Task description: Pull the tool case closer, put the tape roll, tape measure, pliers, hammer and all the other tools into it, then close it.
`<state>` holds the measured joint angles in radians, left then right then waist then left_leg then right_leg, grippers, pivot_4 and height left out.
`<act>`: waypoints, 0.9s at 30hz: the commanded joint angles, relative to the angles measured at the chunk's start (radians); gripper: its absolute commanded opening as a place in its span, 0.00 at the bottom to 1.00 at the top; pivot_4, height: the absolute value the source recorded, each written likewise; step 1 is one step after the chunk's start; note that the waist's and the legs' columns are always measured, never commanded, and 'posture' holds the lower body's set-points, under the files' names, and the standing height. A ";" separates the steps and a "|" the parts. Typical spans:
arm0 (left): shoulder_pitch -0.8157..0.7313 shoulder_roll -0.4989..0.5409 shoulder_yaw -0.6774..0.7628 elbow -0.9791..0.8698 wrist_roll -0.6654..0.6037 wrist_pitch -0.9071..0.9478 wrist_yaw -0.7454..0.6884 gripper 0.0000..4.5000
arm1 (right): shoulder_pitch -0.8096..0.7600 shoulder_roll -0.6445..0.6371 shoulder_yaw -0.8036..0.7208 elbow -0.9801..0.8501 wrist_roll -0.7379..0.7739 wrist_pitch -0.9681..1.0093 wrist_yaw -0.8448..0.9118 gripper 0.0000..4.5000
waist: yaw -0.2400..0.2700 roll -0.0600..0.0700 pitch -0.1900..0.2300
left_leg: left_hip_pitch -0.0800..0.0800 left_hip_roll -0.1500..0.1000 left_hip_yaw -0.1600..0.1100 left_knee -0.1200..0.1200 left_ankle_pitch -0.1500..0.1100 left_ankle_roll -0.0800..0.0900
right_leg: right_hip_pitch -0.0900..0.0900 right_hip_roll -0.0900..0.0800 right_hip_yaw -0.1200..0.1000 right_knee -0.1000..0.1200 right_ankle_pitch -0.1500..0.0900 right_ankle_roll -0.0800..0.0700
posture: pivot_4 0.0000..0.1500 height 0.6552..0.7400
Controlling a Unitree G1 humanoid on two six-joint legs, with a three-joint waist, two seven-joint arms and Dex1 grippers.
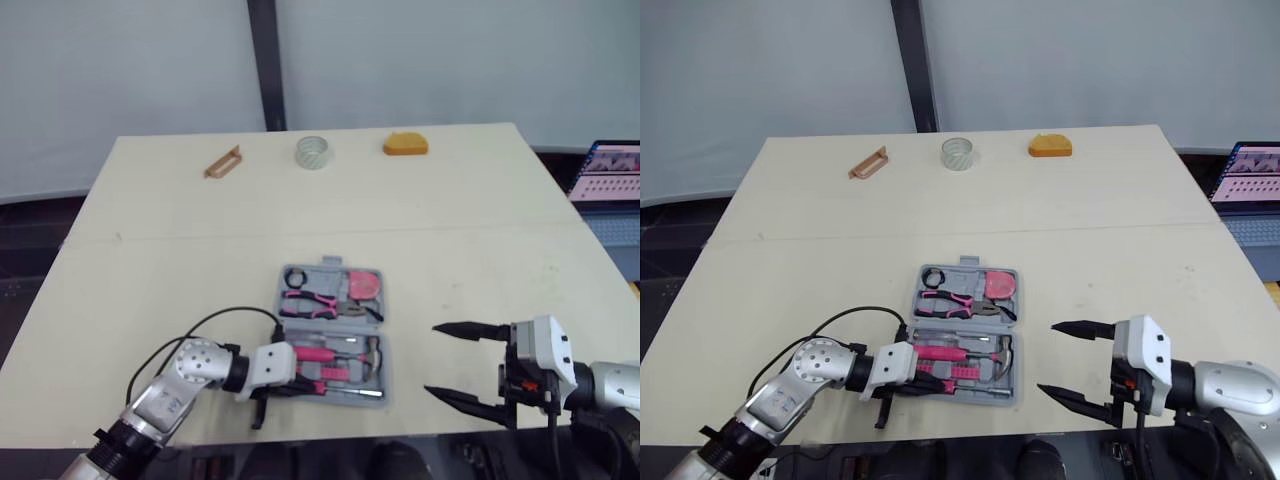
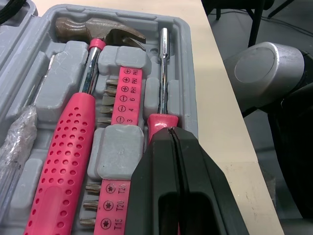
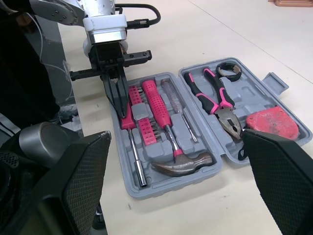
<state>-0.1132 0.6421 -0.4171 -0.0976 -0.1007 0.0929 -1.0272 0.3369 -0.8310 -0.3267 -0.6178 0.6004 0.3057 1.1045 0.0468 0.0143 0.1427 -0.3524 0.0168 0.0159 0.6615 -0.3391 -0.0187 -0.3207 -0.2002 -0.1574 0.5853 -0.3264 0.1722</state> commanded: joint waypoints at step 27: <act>0.639 0.006 0.899 -0.246 -0.433 0.150 0.046 0.99 | -0.034 -0.008 0.120 0.013 -0.045 0.242 -0.160 1.00 | -0.013 -0.013 0.029 | -0.006 0.002 -0.001 0.002 -0.002 -0.001 | -0.004 0.002 -0.001 -0.001 0.000 -0.001 | 1.00 1.00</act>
<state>0.5078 0.6568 0.4528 -0.3381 -0.5213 0.2664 -0.9780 0.2959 -0.8477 -0.2010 -0.5981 0.5531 0.5480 0.9558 0.0343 0.0011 0.1715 -0.3586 0.0192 0.0147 0.6639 -0.3415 -0.0195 -0.3252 -0.1983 -0.1583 0.5843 -0.3266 0.1716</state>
